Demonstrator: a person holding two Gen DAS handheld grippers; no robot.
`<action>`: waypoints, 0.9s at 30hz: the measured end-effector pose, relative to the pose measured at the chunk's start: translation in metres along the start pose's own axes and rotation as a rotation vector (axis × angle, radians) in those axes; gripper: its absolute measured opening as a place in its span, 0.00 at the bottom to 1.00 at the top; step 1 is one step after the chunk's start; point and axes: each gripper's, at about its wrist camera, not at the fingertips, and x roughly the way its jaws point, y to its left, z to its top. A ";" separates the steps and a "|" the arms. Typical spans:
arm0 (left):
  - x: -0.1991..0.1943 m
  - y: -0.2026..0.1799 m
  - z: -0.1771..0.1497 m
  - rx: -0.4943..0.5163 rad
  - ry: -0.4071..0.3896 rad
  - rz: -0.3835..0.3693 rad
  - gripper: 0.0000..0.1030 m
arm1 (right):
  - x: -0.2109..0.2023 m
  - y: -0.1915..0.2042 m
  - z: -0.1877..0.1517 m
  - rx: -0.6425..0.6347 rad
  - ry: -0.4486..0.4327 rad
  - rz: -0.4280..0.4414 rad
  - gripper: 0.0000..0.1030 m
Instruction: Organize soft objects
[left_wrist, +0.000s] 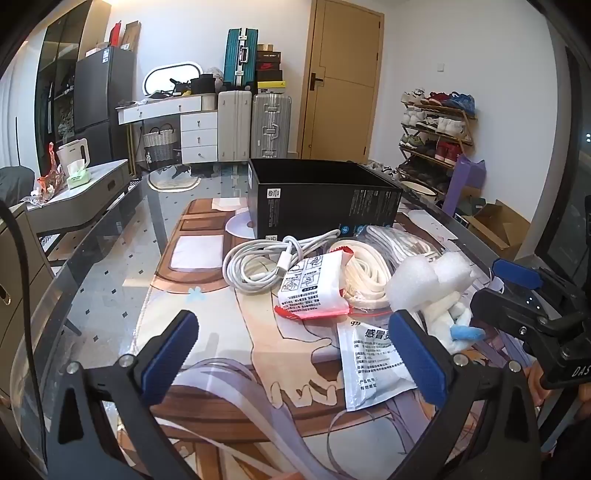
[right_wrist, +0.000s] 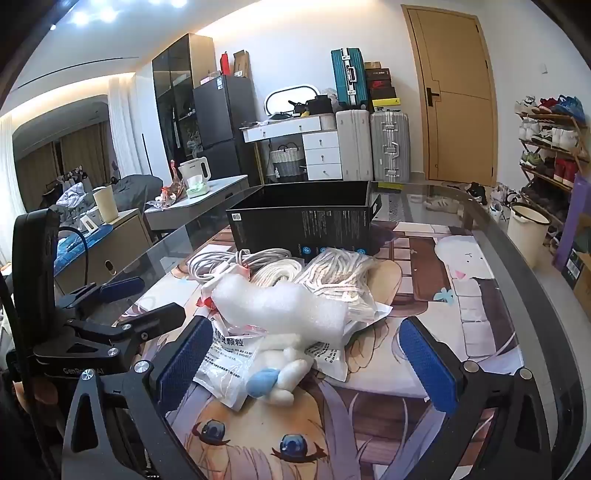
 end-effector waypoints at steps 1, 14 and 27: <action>0.000 0.000 0.000 -0.001 -0.001 0.000 1.00 | 0.000 0.000 0.000 0.001 -0.006 0.001 0.99; -0.003 -0.004 0.002 0.013 -0.014 -0.034 1.00 | 0.000 0.000 0.000 0.004 -0.003 0.005 0.99; -0.007 -0.004 0.002 0.015 -0.018 -0.030 1.00 | 0.000 0.001 0.000 0.003 0.000 0.002 0.99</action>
